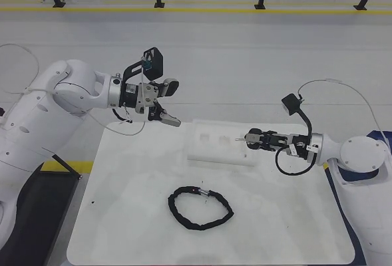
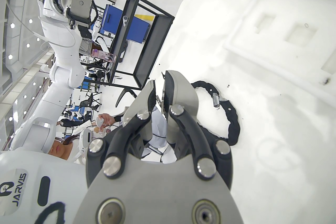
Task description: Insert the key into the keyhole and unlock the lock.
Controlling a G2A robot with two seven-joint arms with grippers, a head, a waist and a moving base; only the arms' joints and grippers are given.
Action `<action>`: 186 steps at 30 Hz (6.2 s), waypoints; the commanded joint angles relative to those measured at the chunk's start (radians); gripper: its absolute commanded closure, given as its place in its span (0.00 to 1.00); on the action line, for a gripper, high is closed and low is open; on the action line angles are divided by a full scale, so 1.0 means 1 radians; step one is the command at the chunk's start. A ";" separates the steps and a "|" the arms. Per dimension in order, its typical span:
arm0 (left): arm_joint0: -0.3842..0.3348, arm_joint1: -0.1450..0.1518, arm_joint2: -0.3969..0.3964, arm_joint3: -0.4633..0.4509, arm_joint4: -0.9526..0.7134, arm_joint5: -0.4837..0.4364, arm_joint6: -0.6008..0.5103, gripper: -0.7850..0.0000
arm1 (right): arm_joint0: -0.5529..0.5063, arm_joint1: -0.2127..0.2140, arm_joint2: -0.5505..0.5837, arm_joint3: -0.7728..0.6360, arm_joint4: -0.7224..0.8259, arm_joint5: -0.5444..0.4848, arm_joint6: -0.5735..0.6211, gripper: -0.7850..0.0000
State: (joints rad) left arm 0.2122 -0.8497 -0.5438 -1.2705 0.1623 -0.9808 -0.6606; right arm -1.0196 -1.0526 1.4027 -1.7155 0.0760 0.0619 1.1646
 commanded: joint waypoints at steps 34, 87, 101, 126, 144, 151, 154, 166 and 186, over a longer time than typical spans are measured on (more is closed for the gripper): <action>0.206 -0.115 0.240 0.149 0.608 -0.032 0.520 0.00 | 0.000 0.000 0.000 0.000 0.000 0.000 0.000 1.00; 0.308 -0.386 0.374 0.488 1.429 0.005 1.190 0.00 | 0.000 0.000 0.000 0.000 0.000 0.000 0.000 1.00; 0.300 -0.475 0.374 0.618 1.566 -0.004 1.302 0.60 | 0.000 0.000 0.000 0.000 0.000 0.000 0.000 1.00; 0.259 -0.513 0.336 0.745 1.544 -0.031 1.469 1.00 | 0.000 0.000 0.000 0.000 0.000 0.000 0.000 1.00; 0.290 -0.292 0.183 0.397 1.290 -0.016 1.484 1.00 | 0.016 0.012 -0.051 -0.102 -0.062 0.126 0.095 1.00; 0.334 -0.199 0.104 0.201 1.264 -0.032 1.468 1.00 | 0.049 0.025 -0.096 -0.200 -0.136 0.251 0.196 1.00; 0.350 -0.166 0.080 0.126 1.265 -0.032 1.468 1.00 | 0.060 0.027 -0.104 -0.235 -0.140 0.306 0.193 1.00; 0.396 -0.104 0.008 -0.022 1.278 -0.006 1.494 1.00 | 0.056 0.043 -0.094 -0.390 -0.170 0.383 0.178 1.00; 0.418 -0.119 0.007 -0.038 1.235 0.017 1.394 1.00 | 0.032 0.053 -0.115 -0.470 -0.233 0.451 0.143 1.00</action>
State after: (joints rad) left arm 0.6305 -0.9640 -0.5396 -1.3080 1.4014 -0.9606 0.7560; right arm -0.9912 -1.0007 1.2947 -2.1690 -0.1432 0.4943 1.3049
